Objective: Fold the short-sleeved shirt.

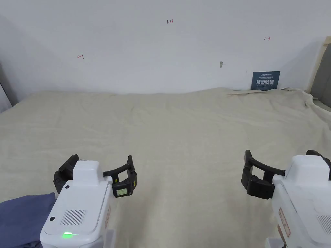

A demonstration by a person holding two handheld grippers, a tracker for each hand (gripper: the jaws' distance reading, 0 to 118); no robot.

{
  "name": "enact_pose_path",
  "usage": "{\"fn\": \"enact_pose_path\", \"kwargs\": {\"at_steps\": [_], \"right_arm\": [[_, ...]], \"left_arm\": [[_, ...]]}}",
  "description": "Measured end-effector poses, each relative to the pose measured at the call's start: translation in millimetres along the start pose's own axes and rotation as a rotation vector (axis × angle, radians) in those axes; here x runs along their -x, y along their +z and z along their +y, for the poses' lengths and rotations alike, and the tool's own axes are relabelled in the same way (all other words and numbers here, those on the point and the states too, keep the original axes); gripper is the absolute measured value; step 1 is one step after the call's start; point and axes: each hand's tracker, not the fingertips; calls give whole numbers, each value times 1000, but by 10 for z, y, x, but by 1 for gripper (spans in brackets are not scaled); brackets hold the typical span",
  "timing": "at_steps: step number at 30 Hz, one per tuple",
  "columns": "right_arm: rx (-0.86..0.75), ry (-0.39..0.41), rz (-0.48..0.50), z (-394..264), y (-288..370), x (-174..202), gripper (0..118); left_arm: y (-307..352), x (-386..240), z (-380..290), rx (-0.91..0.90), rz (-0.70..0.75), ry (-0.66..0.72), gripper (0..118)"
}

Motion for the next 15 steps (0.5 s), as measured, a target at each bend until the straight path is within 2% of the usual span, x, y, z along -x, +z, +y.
{"fn": "enact_pose_path", "kwargs": {"at_steps": [6, 11, 15], "right_arm": [[131, -39, -46, 157, -66, 38, 112], [416, -133, -167, 336, -180, 92, 112], [540, -177, -164, 358, -262, 109, 112]], "left_arm": [[4, 15, 14, -3, -1, 6, 118], [4, 28, 41, -10, 0, 12, 118], [9, 35, 52, -15, -1, 14, 118]]}}
